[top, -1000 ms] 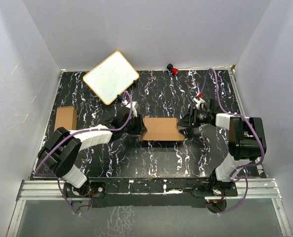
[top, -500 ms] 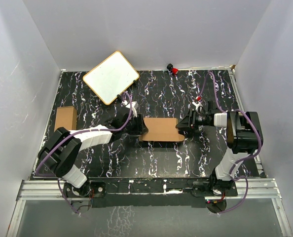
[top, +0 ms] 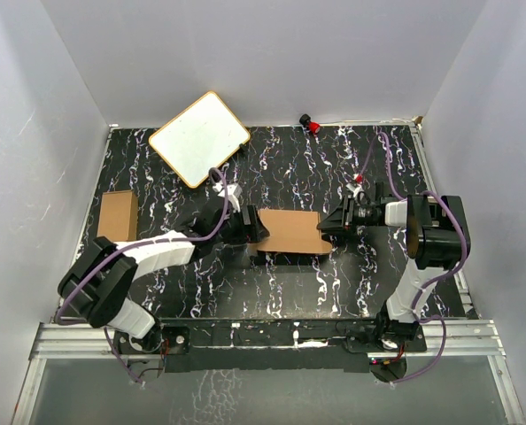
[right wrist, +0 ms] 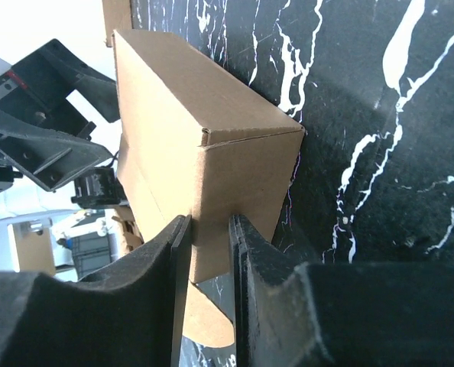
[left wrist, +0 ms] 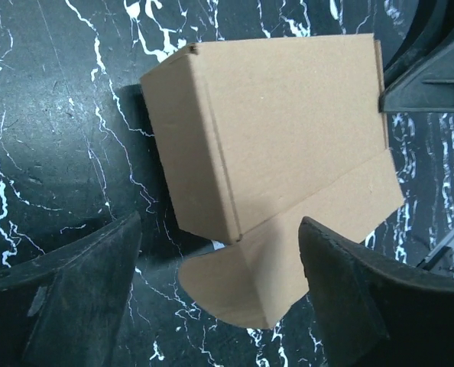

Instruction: Fold the paper box

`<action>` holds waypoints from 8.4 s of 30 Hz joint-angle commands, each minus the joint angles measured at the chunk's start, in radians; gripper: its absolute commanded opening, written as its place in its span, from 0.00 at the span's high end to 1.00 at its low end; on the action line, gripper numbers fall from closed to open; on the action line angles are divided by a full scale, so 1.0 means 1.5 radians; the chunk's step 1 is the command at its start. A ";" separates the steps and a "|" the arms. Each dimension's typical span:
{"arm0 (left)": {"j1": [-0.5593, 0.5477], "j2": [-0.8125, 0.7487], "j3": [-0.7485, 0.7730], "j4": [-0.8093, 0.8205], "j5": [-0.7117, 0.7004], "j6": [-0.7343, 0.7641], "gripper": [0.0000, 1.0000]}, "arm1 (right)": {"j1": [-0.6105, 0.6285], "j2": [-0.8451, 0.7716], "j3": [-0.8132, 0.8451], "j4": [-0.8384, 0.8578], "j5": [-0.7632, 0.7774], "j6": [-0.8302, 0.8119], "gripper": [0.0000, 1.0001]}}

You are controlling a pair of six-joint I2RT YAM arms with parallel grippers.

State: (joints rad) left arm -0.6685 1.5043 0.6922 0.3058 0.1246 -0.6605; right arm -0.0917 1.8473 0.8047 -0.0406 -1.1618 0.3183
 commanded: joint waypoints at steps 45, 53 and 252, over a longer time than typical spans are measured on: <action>0.017 0.108 -0.075 0.366 0.058 -0.379 0.31 | -0.035 0.062 0.048 -0.061 0.006 -0.075 0.74; 0.008 0.094 -0.074 0.362 0.047 -0.406 0.47 | -0.034 0.058 0.058 -0.075 -0.008 -0.098 0.69; 0.068 -0.118 -0.002 -0.114 0.018 -0.136 0.30 | 0.075 -0.297 -0.032 0.020 0.300 -0.181 0.75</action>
State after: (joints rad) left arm -0.5613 1.3315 0.6586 0.1478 0.1383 -0.8963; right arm 0.0032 1.3788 0.7425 -0.0418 -0.7040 0.1558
